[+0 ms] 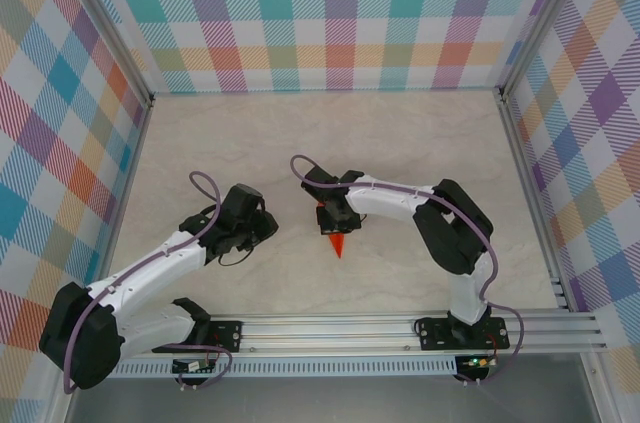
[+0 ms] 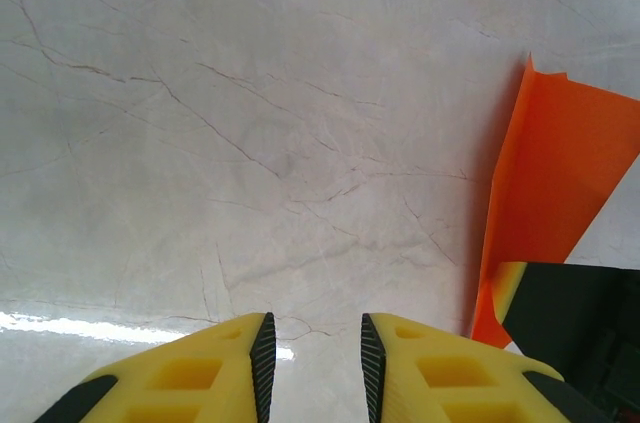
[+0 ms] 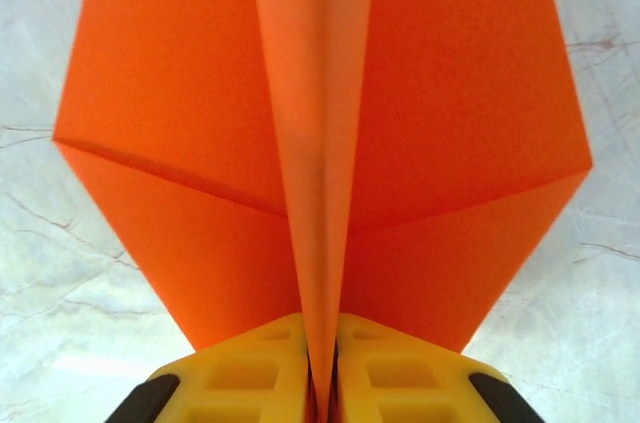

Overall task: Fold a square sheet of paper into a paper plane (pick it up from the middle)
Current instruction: Move the paper plane to the center of the table.

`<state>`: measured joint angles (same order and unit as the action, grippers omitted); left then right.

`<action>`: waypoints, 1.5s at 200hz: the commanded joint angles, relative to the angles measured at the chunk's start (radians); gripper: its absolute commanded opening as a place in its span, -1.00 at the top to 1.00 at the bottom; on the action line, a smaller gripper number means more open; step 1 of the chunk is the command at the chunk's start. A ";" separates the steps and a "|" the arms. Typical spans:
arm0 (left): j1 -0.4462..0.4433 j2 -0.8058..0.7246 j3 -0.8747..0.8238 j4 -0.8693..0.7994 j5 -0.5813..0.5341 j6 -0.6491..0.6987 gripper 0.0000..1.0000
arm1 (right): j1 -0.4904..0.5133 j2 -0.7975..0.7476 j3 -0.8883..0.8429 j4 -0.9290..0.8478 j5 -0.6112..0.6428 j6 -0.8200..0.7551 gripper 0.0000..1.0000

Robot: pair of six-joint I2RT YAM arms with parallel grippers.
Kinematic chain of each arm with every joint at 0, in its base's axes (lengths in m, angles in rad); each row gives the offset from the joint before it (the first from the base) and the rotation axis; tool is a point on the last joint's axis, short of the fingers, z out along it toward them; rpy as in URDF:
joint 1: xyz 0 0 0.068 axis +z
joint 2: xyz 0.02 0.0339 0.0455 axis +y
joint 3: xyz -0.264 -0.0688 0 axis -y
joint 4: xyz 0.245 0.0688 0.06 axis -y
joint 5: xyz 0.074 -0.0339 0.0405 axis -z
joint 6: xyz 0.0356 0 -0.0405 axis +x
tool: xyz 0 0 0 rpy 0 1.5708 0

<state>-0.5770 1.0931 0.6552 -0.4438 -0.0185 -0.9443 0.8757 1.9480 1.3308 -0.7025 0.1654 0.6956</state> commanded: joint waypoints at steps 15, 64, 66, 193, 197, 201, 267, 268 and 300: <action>0.014 -0.013 -0.012 -0.017 -0.018 0.034 0.37 | -0.010 0.028 0.019 -0.022 -0.020 0.016 0.71; 0.014 -0.007 -0.009 -0.016 -0.016 0.038 0.36 | -0.015 0.050 0.010 -0.019 -0.021 0.023 0.65; 0.014 -0.007 -0.009 -0.015 -0.016 0.038 0.36 | -0.015 0.052 0.008 -0.019 -0.021 0.023 0.64; 0.014 0.000 -0.004 -0.011 -0.006 0.038 0.36 | -0.017 0.023 0.010 -0.071 0.027 0.054 0.68; 0.014 -0.002 -0.005 -0.012 -0.006 0.038 0.36 | -0.017 0.018 0.017 -0.076 0.031 0.052 0.68; 0.014 -0.002 -0.004 -0.011 -0.005 0.041 0.36 | -0.017 0.013 0.023 -0.082 0.037 0.051 0.68; 0.014 -0.016 -0.003 -0.024 -0.014 0.045 0.35 | -0.018 0.053 -0.018 -0.035 0.013 0.081 0.65; 0.014 -0.017 -0.003 -0.024 -0.014 0.045 0.35 | -0.017 0.054 -0.019 -0.034 0.012 0.082 0.65; 0.013 -0.015 -0.005 -0.022 -0.013 0.046 0.35 | -0.017 0.091 -0.053 -0.005 -0.010 0.106 0.61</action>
<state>-0.5770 1.0927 0.6552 -0.4442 -0.0204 -0.9188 0.8589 1.9736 1.3293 -0.7242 0.1833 0.7677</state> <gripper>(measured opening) 0.324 0.182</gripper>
